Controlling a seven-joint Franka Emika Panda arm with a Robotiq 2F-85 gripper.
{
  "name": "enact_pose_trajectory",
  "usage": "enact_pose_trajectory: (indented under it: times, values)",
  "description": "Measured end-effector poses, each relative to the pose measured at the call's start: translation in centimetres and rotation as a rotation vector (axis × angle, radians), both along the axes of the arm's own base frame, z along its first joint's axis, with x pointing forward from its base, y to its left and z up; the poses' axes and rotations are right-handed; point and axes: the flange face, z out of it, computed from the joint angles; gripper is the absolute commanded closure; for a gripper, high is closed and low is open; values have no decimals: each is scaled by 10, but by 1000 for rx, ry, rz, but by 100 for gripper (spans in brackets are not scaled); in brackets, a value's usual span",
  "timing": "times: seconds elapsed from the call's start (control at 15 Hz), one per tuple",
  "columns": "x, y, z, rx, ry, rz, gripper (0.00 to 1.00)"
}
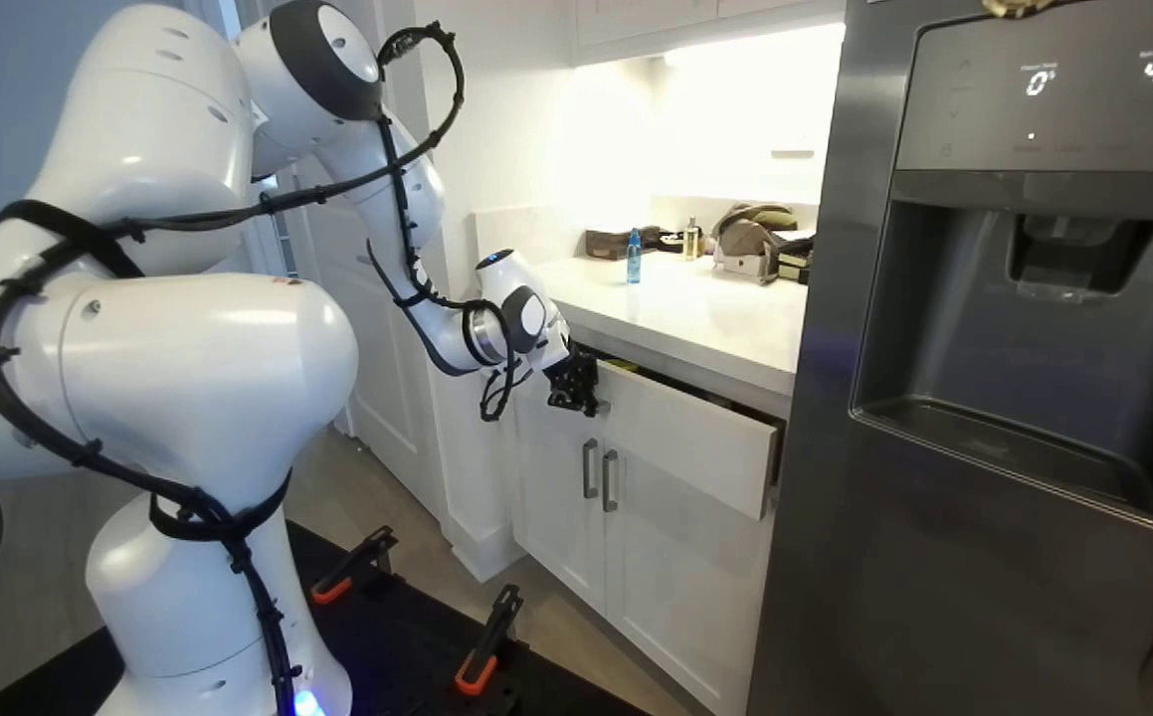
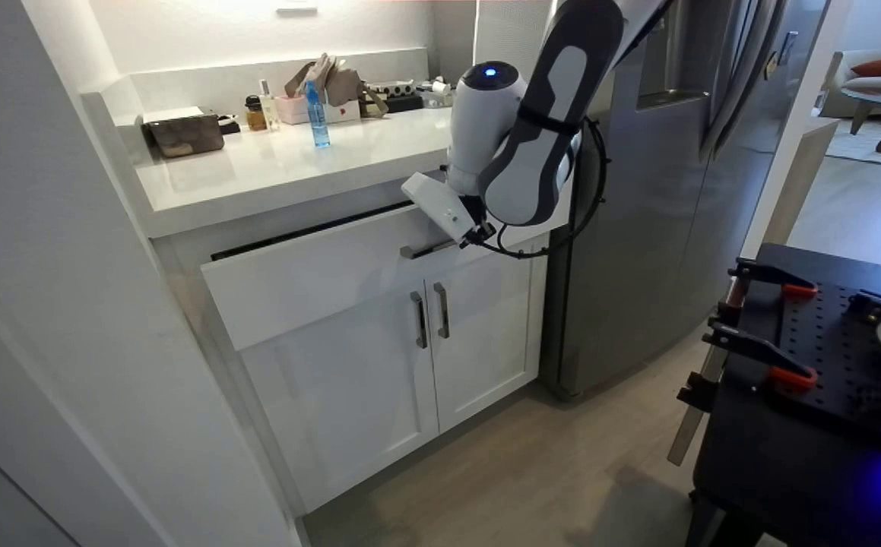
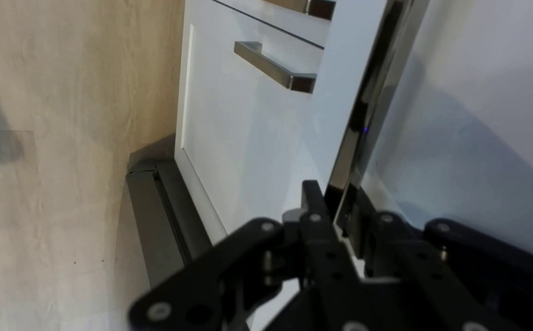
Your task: Open the drawer
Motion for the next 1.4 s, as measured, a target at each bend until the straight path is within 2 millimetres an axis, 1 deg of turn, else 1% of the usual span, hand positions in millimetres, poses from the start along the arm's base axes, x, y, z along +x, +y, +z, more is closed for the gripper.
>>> enact_pose_trajectory:
  times: [0.53,1.4]
  values:
    - [-73,30,0,-13,27,-8,95]
    - [-173,76,-4,-65,36,-35,96]
